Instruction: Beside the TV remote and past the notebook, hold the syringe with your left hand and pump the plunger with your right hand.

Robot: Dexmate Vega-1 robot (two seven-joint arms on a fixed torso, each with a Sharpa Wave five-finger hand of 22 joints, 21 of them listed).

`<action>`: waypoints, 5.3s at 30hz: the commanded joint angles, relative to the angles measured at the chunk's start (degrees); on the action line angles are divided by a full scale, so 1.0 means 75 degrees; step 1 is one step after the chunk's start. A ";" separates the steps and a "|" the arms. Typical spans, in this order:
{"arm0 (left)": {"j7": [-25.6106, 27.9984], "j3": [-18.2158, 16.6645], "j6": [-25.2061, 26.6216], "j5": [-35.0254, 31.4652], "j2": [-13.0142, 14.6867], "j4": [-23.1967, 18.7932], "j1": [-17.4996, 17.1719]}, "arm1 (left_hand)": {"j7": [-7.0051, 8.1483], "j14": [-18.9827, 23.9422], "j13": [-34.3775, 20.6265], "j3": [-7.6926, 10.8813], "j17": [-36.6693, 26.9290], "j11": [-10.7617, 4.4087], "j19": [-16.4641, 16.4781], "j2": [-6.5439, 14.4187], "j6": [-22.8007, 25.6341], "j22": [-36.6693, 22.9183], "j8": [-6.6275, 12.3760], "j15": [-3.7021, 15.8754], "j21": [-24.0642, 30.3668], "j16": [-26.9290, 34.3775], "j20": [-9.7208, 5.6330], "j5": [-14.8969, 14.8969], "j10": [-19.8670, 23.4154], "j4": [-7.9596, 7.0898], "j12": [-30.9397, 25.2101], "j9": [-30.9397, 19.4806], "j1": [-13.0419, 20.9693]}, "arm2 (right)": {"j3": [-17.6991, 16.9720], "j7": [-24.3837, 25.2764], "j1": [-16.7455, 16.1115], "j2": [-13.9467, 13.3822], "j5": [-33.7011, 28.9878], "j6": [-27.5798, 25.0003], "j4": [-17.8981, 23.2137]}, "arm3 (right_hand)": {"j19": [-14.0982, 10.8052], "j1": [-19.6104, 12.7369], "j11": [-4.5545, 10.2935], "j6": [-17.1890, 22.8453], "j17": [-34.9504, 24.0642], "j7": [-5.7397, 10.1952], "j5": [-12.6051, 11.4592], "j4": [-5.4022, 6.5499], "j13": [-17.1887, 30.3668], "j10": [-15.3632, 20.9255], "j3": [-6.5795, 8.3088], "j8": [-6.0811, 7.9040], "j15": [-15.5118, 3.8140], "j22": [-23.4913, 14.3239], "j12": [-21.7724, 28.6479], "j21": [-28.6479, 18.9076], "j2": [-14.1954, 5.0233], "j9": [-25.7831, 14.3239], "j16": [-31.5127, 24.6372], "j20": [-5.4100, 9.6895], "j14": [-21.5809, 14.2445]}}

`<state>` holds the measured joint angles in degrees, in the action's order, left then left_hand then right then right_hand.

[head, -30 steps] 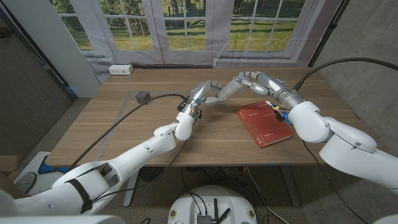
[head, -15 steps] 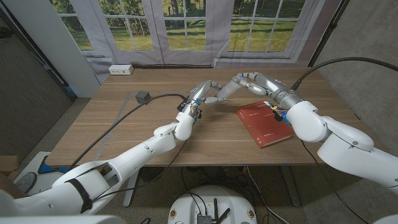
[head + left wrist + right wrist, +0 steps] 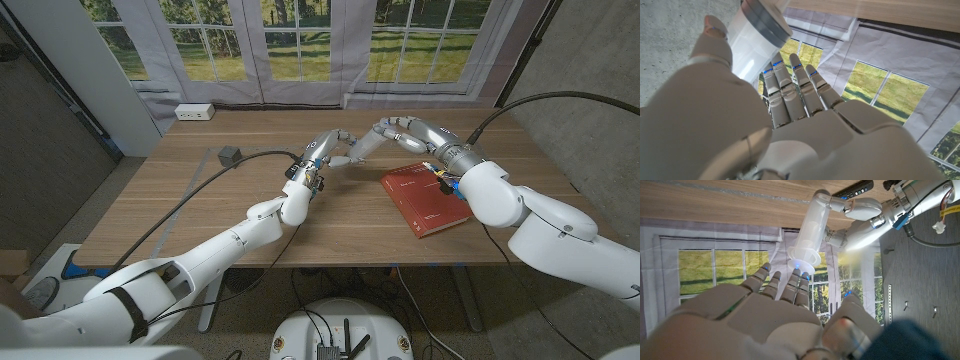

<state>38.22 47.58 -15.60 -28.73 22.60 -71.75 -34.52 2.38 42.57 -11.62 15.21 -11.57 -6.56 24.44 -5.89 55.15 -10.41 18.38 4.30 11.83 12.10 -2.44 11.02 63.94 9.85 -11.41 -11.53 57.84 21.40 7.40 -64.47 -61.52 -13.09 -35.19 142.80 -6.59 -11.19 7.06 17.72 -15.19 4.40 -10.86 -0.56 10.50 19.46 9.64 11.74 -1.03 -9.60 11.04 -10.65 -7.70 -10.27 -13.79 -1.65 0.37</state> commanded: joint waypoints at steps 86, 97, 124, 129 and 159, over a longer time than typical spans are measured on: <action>-0.2174 -0.1252 0.1734 -0.1027 0.2441 -0.3617 -0.1226 | 0.1096 -0.0075 -0.0013 -0.0074 0.0036 -0.0862 -0.0117 0.1376 0.0825 -0.0015 -0.0101 0.1148 0.0014 -0.0074 -0.0019 0.0052 0.0519 -0.0150 0.0007 -0.0070 0.0821 | -0.2007 0.1112 -0.1278 0.1237 0.1689 0.2438 -0.1548 | -0.0702 0.0087 -0.0472 -0.0499 0.0070 0.0165 -0.0012 -0.0181 0.0048 -0.0741 0.0340 -0.0172 -0.0178 -0.0010 -0.0070 -0.0136 -0.0028 -0.0016 -0.0069 0.0397 -0.0205; -0.2882 -0.1488 0.1902 -0.0975 0.2961 -0.4130 -0.1480 | 0.1067 -0.0073 -0.0015 -0.0053 0.0053 -0.0863 -0.0115 0.1409 0.0828 -0.0013 -0.0106 0.1141 0.0015 -0.0090 -0.0006 0.0057 0.0497 -0.0151 0.0001 -0.0064 0.0774 | -0.1883 0.1019 -0.1084 0.1322 0.1965 0.2720 -0.1843 | -0.0773 0.0119 -0.0518 -0.0508 0.0071 0.0135 -0.0012 -0.0179 0.0047 -0.0756 0.0362 -0.0152 -0.0169 -0.0008 -0.0050 -0.0135 -0.0025 -0.0015 -0.0072 0.0426 -0.0236; -0.4582 -0.1456 0.2779 -0.2381 0.3712 -0.4940 -0.1423 | 0.1117 -0.0181 -0.0012 -0.0034 0.0100 -0.0863 -0.0224 0.1371 0.0708 -0.0006 -0.0170 0.1129 -0.0027 -0.0169 -0.0005 0.0060 0.0404 -0.0120 0.0011 -0.0056 0.0669 | -0.1544 0.1093 -0.0724 0.1628 0.2533 0.3679 -0.2665 | -0.0819 0.0142 -0.0553 -0.0513 0.0075 0.0136 -0.0016 -0.0196 0.0047 -0.0772 0.0413 -0.0131 -0.0176 -0.0007 -0.0025 -0.0108 -0.0030 -0.0014 -0.0080 0.0428 -0.0296; -0.4721 -0.1448 0.2876 -0.2499 0.3710 -0.4950 -0.1445 | 0.1147 -0.0270 -0.0010 -0.0033 0.0113 -0.0863 -0.0285 0.1357 0.0662 -0.0004 -0.0187 0.1122 -0.0047 -0.0203 -0.0004 0.0059 0.0373 -0.0119 0.0018 -0.0066 0.0637 | -0.1475 0.1092 -0.0637 0.1743 0.2673 0.3970 -0.2901 | -0.0840 0.0139 -0.0564 -0.0520 0.0079 0.0135 -0.0017 -0.0208 0.0047 -0.0765 0.0428 -0.0130 -0.0198 -0.0007 -0.0016 -0.0106 -0.0029 -0.0014 -0.0078 0.0429 -0.0304; -0.5516 -0.1009 0.3113 -0.3091 0.3397 -0.4689 -0.1160 | 0.1205 -0.0589 0.0009 -0.0001 0.0144 -0.0863 -0.0533 0.1371 0.0492 0.0004 -0.0255 0.1065 -0.0095 -0.0255 0.0040 0.0057 0.0086 -0.0193 0.0077 -0.0100 0.0331 | -0.1077 0.0972 -0.0263 0.2644 0.3853 0.5872 -0.4641 | -0.1159 0.0185 -0.0641 -0.0553 0.0065 0.0088 -0.0016 -0.0214 0.0046 -0.0795 0.0479 -0.0126 -0.0191 -0.0001 -0.0006 -0.0163 -0.0041 -0.0011 -0.0132 0.0514 -0.0467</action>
<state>-2.12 38.67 7.17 -50.66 49.20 -108.14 -43.81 4.93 38.36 -11.30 14.19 -10.39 -9.22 20.63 -2.41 52.59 -10.42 16.18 3.60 11.38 10.14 -2.14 11.04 61.28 9.00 -10.52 -11.59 54.36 12.31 14.99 -67.39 -43.28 13.42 5.36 111.27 -14.70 -10.05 2.66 13.59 -14.65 5.20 -10.86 -2.13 10.67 13.40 12.81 10.41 -2.05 -9.62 10.61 -11.54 -7.78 -10.37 -14.40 2.15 -2.71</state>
